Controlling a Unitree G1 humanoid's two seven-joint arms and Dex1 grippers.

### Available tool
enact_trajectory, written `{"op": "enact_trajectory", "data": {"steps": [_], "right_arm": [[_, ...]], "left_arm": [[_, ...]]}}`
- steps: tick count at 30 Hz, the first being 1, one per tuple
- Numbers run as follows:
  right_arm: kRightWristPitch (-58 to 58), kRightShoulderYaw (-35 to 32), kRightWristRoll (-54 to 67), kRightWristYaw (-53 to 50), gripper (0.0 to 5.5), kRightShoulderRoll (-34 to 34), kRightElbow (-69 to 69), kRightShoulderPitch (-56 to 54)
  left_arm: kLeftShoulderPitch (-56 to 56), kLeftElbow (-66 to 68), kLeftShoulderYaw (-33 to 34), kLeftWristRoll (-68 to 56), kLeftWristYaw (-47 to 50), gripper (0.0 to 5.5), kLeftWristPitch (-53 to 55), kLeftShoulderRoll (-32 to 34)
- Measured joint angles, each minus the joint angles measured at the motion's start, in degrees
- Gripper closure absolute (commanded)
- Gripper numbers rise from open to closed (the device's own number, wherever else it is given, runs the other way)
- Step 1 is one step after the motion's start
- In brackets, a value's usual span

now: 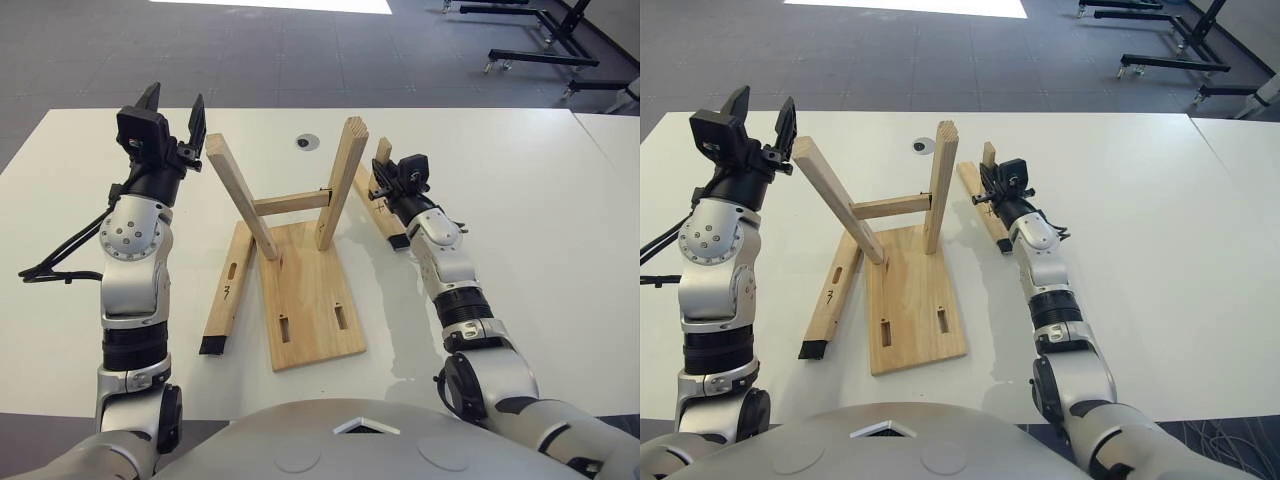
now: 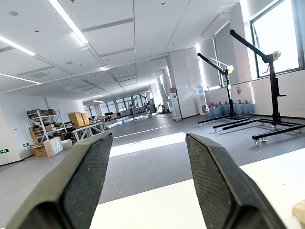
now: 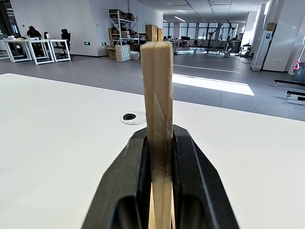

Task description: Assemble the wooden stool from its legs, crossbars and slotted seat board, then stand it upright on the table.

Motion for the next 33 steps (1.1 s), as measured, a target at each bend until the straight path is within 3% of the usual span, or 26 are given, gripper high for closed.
{"op": "enact_trajectory", "data": {"steps": [10, 17, 32, 33], "right_arm": [[-3.31, -0.37, 0.02, 0.51, 5.11, 0.11, 3.27, -0.88], [1.8, -2.0, 2.95, 3.03, 5.11, -2.71, -12.98, 10.29], [4.4, -0.36, 3.52, 7.23, 5.11, -3.91, -16.31, 12.03], [4.4, -0.29, 3.5, 7.03, 4.72, -3.89, -16.78, 12.38]], "left_arm": [[-1.54, 0.49, 0.12, -0.01, -0.6, 2.71, -0.87, 0.36], [-1.12, 0.46, 1.51, 0.01, -0.55, 2.71, -0.98, 0.53], [0.12, -0.01, 1.61, 0.38, -0.53, 2.71, -0.98, 0.52], [0.15, -0.03, 1.62, 0.38, -0.54, 2.71, -0.98, 0.52]]}}
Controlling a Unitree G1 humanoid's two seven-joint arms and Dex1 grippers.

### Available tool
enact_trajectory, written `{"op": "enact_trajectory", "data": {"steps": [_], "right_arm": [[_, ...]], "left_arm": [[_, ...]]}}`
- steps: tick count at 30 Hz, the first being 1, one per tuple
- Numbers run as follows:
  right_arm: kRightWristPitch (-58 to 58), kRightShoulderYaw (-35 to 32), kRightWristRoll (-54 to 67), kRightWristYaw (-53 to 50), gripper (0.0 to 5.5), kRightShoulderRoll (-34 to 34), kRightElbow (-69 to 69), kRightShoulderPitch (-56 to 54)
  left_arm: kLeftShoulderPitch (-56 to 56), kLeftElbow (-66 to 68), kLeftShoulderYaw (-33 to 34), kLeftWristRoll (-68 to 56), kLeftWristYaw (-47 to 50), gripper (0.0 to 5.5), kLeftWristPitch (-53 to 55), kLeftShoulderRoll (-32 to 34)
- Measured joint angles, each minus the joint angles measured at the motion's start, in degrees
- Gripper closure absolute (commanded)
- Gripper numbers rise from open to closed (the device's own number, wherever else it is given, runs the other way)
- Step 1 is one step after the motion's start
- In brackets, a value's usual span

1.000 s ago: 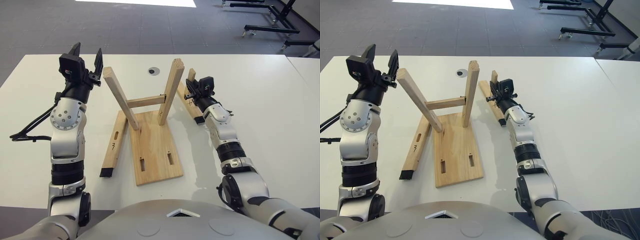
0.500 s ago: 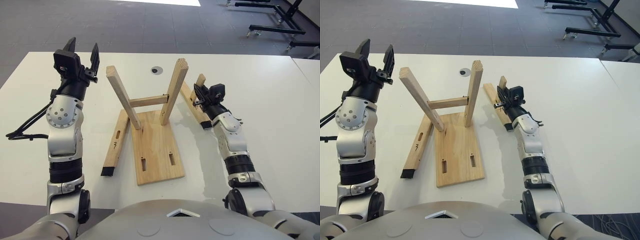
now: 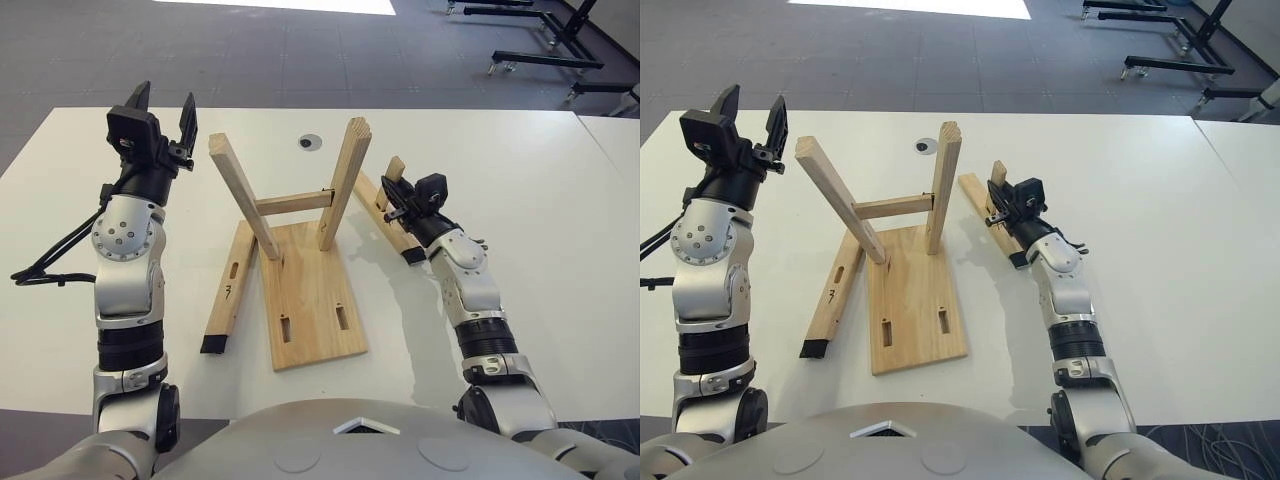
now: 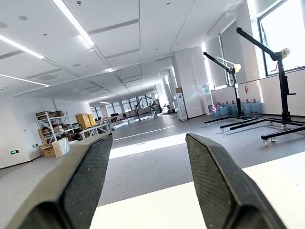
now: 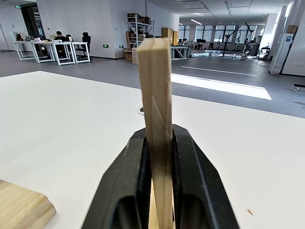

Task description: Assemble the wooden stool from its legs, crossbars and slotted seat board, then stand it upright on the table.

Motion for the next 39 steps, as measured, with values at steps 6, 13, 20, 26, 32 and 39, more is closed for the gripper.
{"op": "enact_trajectory", "data": {"steps": [6, 13, 20, 26, 32, 39], "right_arm": [[4.6, -0.24, 1.56, 1.8, 3.64, 1.03, 1.72, 3.81], [3.53, -4.08, 3.77, 4.69, 2.3, 1.11, 7.54, -1.43], [3.35, -5.46, 4.52, 9.05, 1.78, 0.2, 8.27, -6.65], [7.67, -10.68, 14.04, 16.72, 1.78, -5.41, -12.64, 3.96], [16.53, -12.87, 20.26, 16.86, 1.78, -9.58, -22.13, 4.81], [17.37, -12.4, 16.73, 1.84, 1.78, -4.19, -23.59, -6.59]], "left_arm": [[0.45, -0.15, 0.4, -0.01, -0.1, 2.71, 0.06, 0.18], [0.18, -0.05, 0.54, -0.02, -0.2, 2.71, 0.06, 0.55], [0.04, 0.01, 0.7, -0.03, -0.44, 2.71, 0.06, 1.24], [-0.19, 0.26, 1.1, -0.05, -0.51, 2.71, -0.03, 1.53], [-0.26, 0.44, 1.2, -0.13, -0.63, 2.71, -0.14, 1.81], [-0.88, 1.46, 0.91, -0.11, -0.65, 2.71, -0.38, 1.85]]}}
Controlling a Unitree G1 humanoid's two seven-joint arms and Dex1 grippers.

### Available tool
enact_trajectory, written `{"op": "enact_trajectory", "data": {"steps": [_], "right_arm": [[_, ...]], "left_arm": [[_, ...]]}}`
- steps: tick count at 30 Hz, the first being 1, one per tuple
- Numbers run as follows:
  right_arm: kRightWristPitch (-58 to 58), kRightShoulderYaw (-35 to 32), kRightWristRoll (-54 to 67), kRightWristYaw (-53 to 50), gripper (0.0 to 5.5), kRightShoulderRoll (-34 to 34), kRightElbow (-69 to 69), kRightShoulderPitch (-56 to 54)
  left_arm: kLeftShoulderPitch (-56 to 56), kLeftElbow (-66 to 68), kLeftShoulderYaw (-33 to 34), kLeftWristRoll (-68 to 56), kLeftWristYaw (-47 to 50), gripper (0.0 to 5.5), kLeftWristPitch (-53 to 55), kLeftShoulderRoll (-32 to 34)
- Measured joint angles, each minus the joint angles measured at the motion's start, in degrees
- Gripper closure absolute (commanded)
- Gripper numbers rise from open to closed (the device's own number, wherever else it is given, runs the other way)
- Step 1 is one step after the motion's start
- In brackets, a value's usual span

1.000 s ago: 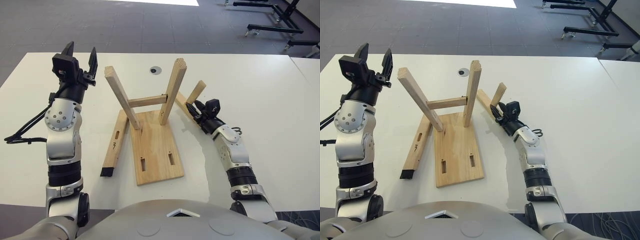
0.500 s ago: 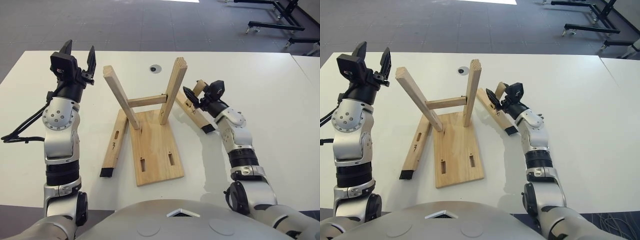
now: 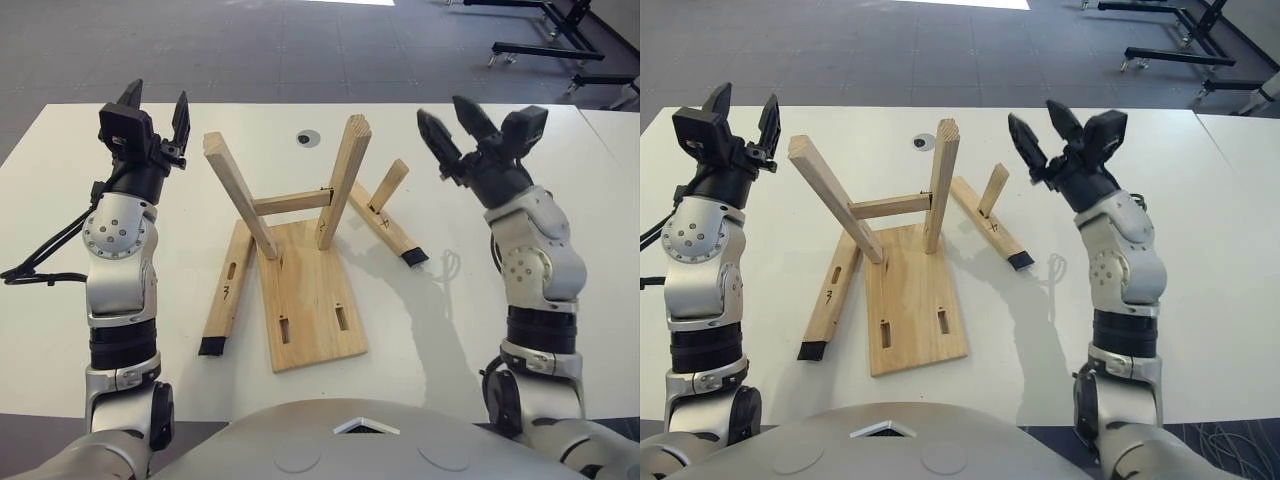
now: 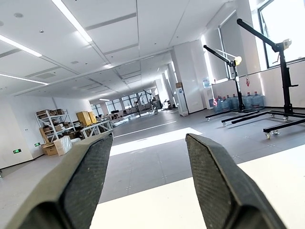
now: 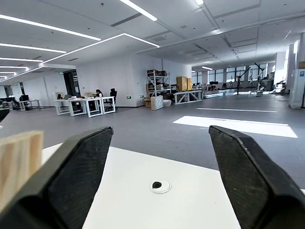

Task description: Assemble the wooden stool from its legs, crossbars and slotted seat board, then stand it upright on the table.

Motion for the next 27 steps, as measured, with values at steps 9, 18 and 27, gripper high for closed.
{"op": "enact_trajectory", "data": {"steps": [9, 18, 27], "right_arm": [[-0.87, 2.4, -13.26, -20.19, 1.78, 5.87, 2.26, -16.38], [14.18, 8.33, -23.43, -33.27, 1.78, 12.34, -4.88, -14.87], [18.31, 2.05, -13.44, -26.49, 1.78, 14.32, -1.4, -11.82]], "left_arm": [[-1.52, 0.8, -0.41, -0.12, 0.11, 2.71, -0.64, 0.06], [-3.02, -0.3, -1.63, 0.26, 2.09, 2.71, -0.54, -1.83], [-0.71, -1.15, -1.1, 1.36, 3.25, 2.71, -0.62, -2.38]]}}
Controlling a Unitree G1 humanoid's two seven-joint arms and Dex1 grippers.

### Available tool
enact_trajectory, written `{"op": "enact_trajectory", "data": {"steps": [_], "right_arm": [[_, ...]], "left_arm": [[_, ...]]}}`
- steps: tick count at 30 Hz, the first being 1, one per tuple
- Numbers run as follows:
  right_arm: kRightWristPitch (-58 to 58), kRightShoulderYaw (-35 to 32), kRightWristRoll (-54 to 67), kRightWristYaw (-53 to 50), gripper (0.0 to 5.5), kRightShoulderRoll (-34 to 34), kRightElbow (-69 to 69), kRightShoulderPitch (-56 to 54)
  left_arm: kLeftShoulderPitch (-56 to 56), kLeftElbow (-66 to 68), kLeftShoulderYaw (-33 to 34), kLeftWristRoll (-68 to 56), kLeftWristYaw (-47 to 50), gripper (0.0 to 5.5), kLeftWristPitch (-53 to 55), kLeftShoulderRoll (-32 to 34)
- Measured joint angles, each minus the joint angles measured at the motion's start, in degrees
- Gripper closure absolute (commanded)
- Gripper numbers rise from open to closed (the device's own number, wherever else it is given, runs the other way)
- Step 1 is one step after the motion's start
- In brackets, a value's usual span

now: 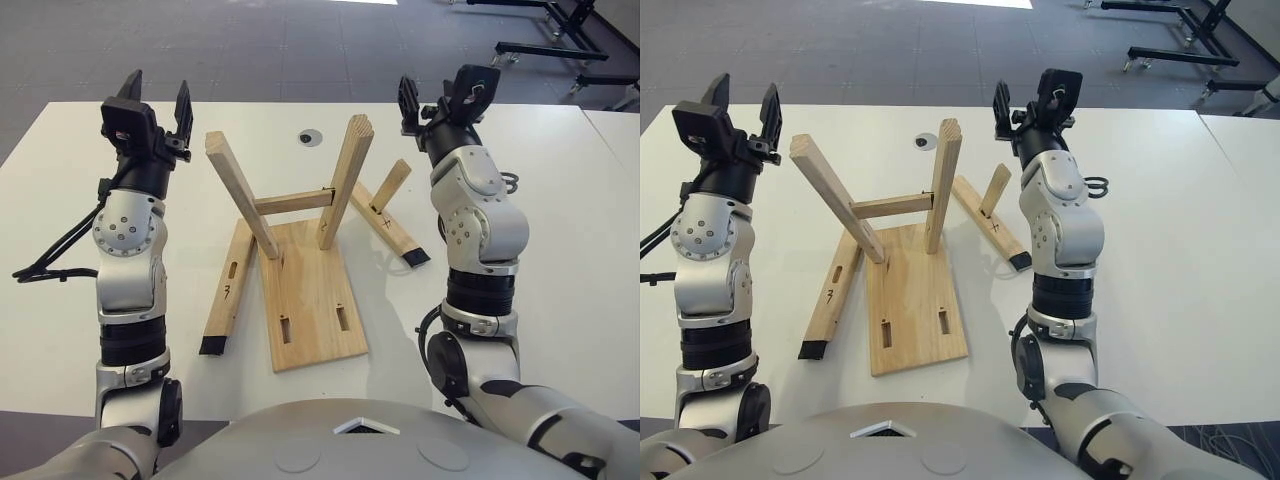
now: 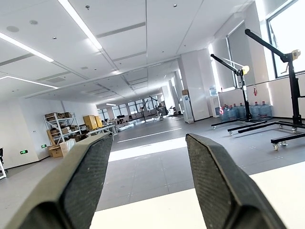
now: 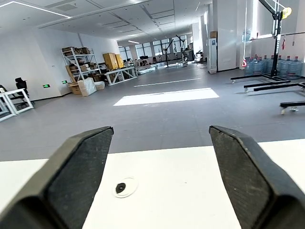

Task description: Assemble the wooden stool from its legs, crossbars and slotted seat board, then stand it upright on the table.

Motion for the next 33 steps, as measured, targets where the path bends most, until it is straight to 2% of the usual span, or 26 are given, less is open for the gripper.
{"op": "enact_trajectory", "data": {"steps": [11, 17, 24, 33], "right_arm": [[-2.6, -0.16, 2.25, 4.9, 1.78, -1.96, 0.71, -2.34], [-4.98, 6.38, -3.38, 8.52, 1.78, -4.04, 15.69, -1.27], [-4.36, 7.27, -1.92, 10.85, 1.78, -1.36, 16.57, -2.29], [-7.95, 2.65, 0.39, 10.42, 1.78, -0.75, 15.31, -1.13]], "left_arm": [[-0.11, 0.91, 0.01, 0.03, -0.09, 2.71, -0.53, 0.01], [-0.23, 1.73, -0.77, 0.04, -0.25, 2.71, -0.63, -0.11], [-0.12, 1.75, -2.04, 0.06, -0.31, 2.71, -0.69, -0.76], [0.28, 1.91, -2.06, 0.08, -0.29, 2.71, -0.72, -0.94]]}}
